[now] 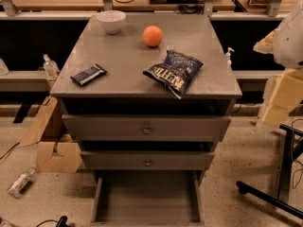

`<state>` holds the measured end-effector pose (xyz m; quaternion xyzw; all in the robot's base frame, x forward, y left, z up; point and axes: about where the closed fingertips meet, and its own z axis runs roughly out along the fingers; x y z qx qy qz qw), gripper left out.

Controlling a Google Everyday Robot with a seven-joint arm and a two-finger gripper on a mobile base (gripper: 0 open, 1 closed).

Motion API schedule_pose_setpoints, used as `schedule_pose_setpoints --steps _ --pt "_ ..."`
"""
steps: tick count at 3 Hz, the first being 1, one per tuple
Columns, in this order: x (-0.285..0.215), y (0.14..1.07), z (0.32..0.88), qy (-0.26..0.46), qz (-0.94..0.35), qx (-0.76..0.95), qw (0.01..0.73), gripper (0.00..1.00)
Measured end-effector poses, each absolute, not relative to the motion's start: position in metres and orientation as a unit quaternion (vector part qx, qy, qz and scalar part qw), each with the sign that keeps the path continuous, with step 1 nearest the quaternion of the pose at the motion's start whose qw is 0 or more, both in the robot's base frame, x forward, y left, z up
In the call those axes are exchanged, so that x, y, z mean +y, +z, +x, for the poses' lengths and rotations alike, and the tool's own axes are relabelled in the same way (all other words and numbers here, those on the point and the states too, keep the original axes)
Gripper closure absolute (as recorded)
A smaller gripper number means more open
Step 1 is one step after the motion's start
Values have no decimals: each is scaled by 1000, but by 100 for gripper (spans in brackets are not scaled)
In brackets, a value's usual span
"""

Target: Close bottom drawer

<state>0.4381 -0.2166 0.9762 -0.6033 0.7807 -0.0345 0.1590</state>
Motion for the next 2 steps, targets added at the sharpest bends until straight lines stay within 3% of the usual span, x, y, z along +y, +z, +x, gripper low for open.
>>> schedule_pose_setpoints --steps 2 --pt "-209 965 444 -31 -602 780 169 0"
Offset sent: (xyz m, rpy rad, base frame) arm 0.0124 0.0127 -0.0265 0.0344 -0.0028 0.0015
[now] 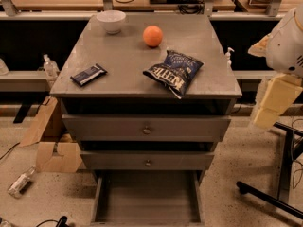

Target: Close bottom drawer

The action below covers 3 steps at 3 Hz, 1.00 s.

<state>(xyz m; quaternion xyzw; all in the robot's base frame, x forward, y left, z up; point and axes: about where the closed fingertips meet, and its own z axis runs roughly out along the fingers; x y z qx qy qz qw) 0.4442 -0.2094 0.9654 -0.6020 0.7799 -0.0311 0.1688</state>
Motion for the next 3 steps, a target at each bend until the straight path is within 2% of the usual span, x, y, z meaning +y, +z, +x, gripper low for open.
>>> schedule_pose_setpoints --steps 2,3 --pt "-201 861 415 60 -558 798 222 0" --pt "-200 796 397 73 -546 801 233 0"
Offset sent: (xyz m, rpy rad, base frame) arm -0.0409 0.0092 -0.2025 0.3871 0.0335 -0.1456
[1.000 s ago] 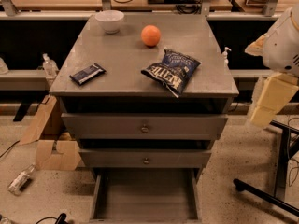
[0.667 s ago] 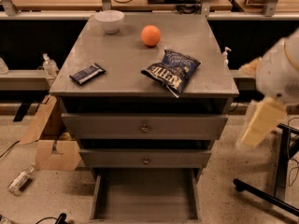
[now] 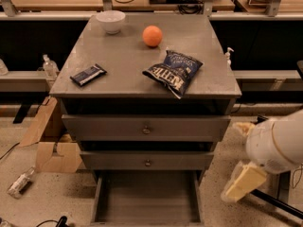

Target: Close bottom drawer

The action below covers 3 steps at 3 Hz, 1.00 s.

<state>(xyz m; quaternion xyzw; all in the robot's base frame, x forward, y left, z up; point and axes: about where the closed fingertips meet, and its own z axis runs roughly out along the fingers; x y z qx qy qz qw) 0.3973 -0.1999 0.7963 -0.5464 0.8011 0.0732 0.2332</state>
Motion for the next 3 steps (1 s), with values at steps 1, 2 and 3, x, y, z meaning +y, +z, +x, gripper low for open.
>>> schedule_pose_setpoints --steps 1,2,3 --pt "-206 716 391 89 -540 808 218 0" --pt "-206 716 391 89 -540 808 218 0" --pt "-198 692 399 87 -537 805 237 0"
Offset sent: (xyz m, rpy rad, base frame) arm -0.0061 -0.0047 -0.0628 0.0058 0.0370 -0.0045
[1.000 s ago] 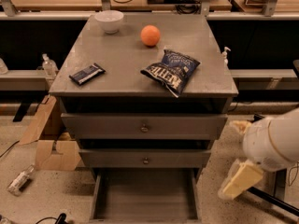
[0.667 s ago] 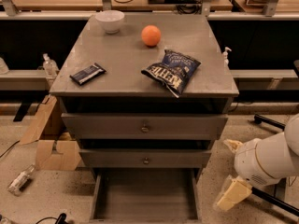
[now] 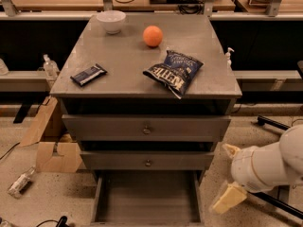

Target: Close bottom drawer

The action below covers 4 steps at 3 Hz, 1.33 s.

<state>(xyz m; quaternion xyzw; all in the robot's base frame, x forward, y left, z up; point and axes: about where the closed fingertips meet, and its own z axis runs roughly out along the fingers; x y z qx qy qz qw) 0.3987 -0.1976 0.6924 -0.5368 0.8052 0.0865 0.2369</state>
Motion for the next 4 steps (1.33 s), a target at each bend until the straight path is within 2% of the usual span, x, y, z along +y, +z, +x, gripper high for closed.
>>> schedule_pose_setpoints --steps 1,3,4 --pt "-175 619 390 115 -548 785 266 0" --pt "-156 502 426 97 -561 738 362 0" --pt "-155 502 426 97 -562 738 362 0"
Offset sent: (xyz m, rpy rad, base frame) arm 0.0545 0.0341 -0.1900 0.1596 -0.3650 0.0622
